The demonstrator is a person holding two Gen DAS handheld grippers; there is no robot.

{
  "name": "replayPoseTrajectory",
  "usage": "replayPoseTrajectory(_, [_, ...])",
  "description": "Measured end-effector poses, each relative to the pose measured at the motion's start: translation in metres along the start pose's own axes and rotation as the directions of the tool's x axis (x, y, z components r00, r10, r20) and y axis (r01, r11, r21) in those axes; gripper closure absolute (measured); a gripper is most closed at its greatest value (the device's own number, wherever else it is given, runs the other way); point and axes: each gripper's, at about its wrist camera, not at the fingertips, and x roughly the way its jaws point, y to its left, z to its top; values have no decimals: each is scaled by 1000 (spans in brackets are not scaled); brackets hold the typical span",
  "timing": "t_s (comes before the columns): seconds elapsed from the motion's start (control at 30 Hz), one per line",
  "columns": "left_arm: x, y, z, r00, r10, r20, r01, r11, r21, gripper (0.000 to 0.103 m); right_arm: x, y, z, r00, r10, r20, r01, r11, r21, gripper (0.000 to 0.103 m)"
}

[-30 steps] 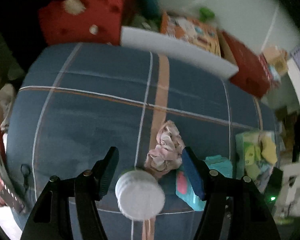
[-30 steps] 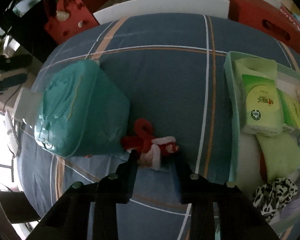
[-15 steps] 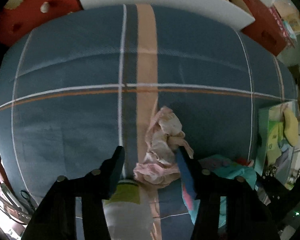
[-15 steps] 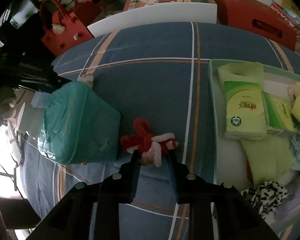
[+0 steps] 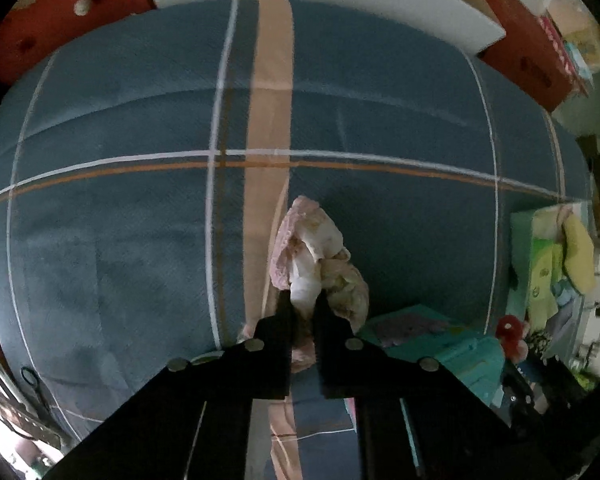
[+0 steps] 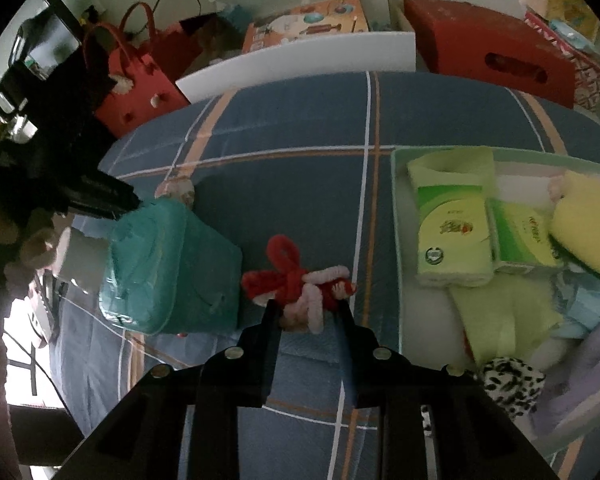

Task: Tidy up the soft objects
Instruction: 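Carry the pink scrunchie and red toy over the tray and release them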

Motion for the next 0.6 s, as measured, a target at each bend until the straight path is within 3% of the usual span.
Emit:
replayPoseTrajectory(0.2, [-51,-4,-34,985,33,171,-32,999,-8,95,-19,-5,0,999,20,40,-21,1000,12,75])
replayPoseTrajectory(0.33, [-100,-11,-52,946,16,323,-9,1000,-23,95,-34,-12,0,996,30,79,-32,999,31,75])
replayPoseTrajectory(0.43, [-128,-30,-76,905,-39,424,43,999,-1,95,-44,-18,0,994,25,104,-30,998,50,75])
replayPoseTrajectory(0.6, [-141,-69,-103,848,-148,509,141,989,53,95,-66,-31,-2,988,4,156,-16,997,76,75])
